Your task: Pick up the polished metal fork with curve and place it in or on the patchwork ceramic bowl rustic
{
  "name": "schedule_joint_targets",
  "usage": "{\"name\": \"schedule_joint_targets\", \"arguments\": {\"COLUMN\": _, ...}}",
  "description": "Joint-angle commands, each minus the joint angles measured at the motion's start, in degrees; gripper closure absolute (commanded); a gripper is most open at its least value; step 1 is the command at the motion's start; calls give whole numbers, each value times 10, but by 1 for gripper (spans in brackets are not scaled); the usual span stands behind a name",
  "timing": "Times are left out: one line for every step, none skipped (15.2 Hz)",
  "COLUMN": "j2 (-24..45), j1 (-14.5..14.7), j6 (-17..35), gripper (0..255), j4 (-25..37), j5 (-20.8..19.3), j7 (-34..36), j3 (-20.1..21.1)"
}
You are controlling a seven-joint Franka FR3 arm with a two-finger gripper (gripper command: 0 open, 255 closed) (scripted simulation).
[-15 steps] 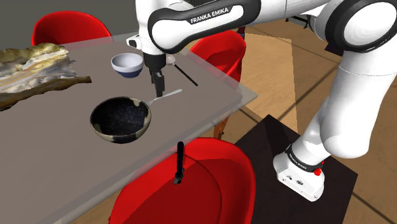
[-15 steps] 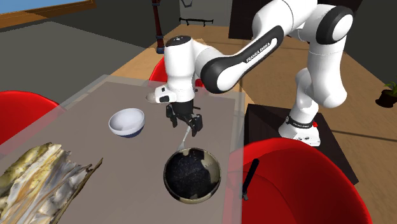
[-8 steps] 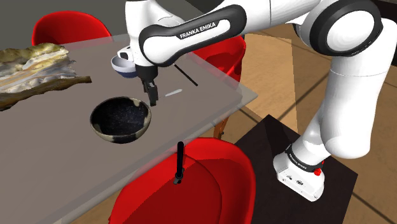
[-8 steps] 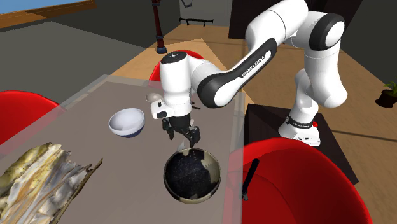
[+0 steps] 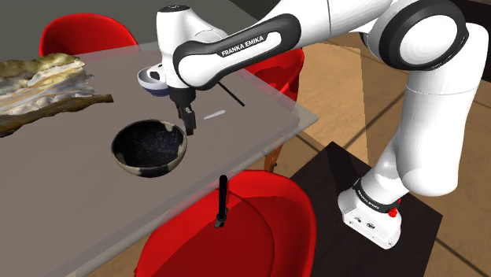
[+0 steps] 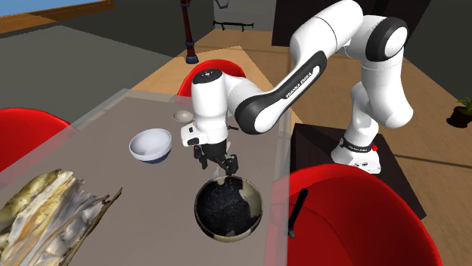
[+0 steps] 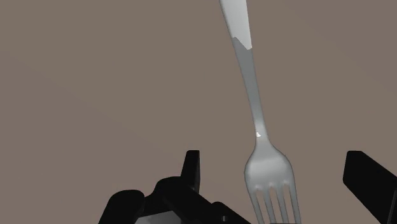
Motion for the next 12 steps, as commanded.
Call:
{"name": "schedule_joint_targets", "arguments": {"j2": 0, "j1": 0, "j6": 0, "gripper": 0, "j4": 0, "j5": 0, "j7": 0, "j3": 0}}
{"name": "schedule_joint_targets", "arguments": {"j2": 0, "j1": 0, "j6": 0, "gripper": 0, "j4": 0, "j5": 0, "j7": 0, "j3": 0}}
{"name": "schedule_joint_targets", "arguments": {"j2": 0, "j1": 0, "j6": 0, "gripper": 255, "j4": 0, "j5": 0, "j7": 0, "j3": 0}}
{"name": "schedule_joint_targets", "arguments": {"j2": 0, "j1": 0, "j6": 0, "gripper": 255, "j4": 0, "j5": 0, "j7": 0, "j3": 0}}
{"name": "schedule_joint_targets", "arguments": {"j2": 0, "j1": 0, "j6": 0, "gripper": 255, "j4": 0, "j5": 0, "j7": 0, "j3": 0}}
{"name": "schedule_joint_targets", "arguments": {"j2": 0, "j1": 0, "j6": 1, "gripper": 255, "j4": 0, "j5": 0, "j7": 0, "j3": 0}}
{"name": "schedule_joint_targets", "arguments": {"j2": 2, "j1": 0, "j6": 0, "gripper": 255, "j4": 2, "j5": 0, "j7": 0, "j3": 0}}
{"name": "schedule_joint_targets", "arguments": {"j2": 2, "j1": 1, "j6": 0, "gripper": 255, "j4": 2, "j5": 0, "j7": 1, "j3": 0}}
{"name": "schedule_joint_targets", "arguments": {"j2": 2, "j1": 0, "j6": 0, "gripper": 255, "j4": 2, "j5": 0, "j7": 0, "j3": 0}}
{"name": "schedule_joint_targets", "arguments": {"j2": 2, "j1": 0, "j6": 0, "gripper": 255, "j4": 2, "j5": 0, "j7": 0, "j3": 0}}
{"name": "schedule_joint_targets", "arguments": {"j2": 2, "j1": 1, "j6": 0, "gripper": 255, "j4": 2, "j5": 0, "j7": 0, "j3": 0}}
{"name": "schedule_joint_targets", "arguments": {"j2": 0, "j1": 0, "j6": 0, "gripper": 255, "j4": 0, "j5": 0, "j7": 0, "j3": 0}}
